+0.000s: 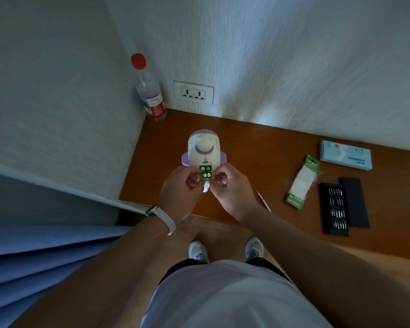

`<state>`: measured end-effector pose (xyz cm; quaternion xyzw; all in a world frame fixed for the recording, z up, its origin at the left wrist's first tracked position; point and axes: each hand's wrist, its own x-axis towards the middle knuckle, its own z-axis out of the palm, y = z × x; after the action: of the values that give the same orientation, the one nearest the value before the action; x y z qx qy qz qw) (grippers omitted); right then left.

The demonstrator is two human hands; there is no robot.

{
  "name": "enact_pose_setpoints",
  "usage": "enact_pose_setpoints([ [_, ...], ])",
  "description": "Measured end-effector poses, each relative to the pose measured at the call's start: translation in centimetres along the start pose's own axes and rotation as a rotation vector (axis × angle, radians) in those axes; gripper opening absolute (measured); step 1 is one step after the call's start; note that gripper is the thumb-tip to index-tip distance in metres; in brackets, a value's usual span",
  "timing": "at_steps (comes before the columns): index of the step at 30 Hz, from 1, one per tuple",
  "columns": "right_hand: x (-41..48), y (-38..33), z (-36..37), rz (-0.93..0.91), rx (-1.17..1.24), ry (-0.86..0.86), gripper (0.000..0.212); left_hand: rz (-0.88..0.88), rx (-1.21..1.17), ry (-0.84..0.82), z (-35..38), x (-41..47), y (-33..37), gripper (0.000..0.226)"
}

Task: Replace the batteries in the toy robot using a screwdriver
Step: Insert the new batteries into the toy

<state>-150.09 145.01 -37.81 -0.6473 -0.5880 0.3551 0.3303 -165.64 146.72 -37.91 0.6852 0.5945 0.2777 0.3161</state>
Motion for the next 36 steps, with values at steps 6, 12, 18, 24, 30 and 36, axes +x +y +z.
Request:
enact_pose_setpoints([
  [6, 0.0, 0.1, -0.2, 0.029, 0.018, -0.02, 0.019, 0.018, -0.033, -0.006, -0.2, 0.0, 0.3, 0.025],
  [12, -0.1, -0.1, -0.1, 0.038, 0.016, -0.029, 0.023, 0.055, -0.001, 0.02, -0.2, 0.1, 0.4, 0.024],
  [18, 0.0, 0.0, 0.0, 0.033, -0.002, -0.038, 0.022, 0.126, 0.094, 0.032, -0.5, -0.2, 0.2, 0.021],
  [24, 0.0, -0.1, -0.2, 0.035, -0.017, -0.052, 0.02, 0.191, 0.212, 0.015, -0.9, 0.0, 0.3, 0.025],
  [30, 0.2, -0.2, -0.3, 0.042, -0.003, -0.063, 0.018, 0.183, 0.231, -0.026, -0.9, 0.1, 0.2, 0.03],
  [36, 0.2, -0.4, -0.3, 0.033, -0.019, -0.072, 0.019, 0.174, 0.24, -0.008, -1.2, 0.3, 0.5, 0.025],
])
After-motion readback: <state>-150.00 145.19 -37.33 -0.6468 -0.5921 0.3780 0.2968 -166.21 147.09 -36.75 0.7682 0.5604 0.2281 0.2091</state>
